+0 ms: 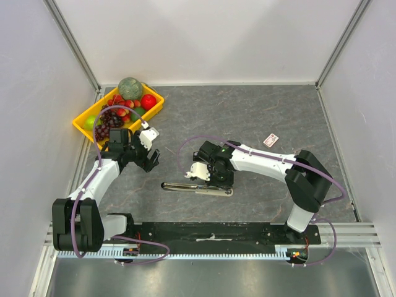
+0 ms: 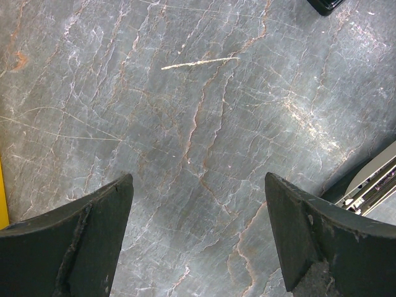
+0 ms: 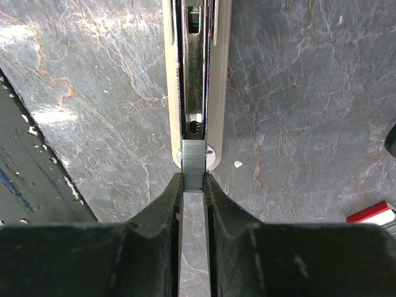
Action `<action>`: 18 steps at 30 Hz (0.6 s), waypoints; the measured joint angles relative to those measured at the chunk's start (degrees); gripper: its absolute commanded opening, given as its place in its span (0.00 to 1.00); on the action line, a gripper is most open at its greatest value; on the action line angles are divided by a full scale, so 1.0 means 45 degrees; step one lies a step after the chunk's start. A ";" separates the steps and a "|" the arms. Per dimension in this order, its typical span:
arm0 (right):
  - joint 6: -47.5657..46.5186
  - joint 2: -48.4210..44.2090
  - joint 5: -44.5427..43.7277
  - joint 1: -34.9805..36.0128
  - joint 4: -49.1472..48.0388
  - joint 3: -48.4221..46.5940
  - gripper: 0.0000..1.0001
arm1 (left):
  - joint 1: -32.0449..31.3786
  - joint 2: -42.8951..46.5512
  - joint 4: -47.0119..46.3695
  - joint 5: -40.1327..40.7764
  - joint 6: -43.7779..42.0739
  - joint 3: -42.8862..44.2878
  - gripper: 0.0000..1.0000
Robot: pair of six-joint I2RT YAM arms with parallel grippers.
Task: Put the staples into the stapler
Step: Install the staple into the stapler.
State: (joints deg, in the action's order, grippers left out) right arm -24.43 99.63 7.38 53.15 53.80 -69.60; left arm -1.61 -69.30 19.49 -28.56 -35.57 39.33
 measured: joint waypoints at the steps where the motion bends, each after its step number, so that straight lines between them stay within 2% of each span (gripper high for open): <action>1: 0.0005 0.0000 0.0000 0.0000 0.0000 0.0000 0.24 | 0.0000 0.0000 0.0000 0.0000 0.0000 0.0000 0.92; 18: -0.0015 0.0000 0.0000 0.0000 -0.0010 0.0000 0.35 | 0.0000 0.0000 -0.0005 0.0000 0.0005 0.0000 0.92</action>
State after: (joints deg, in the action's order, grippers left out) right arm -24.49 99.63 7.38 53.15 53.76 -69.60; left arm -1.61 -69.30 19.46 -28.56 -35.55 39.33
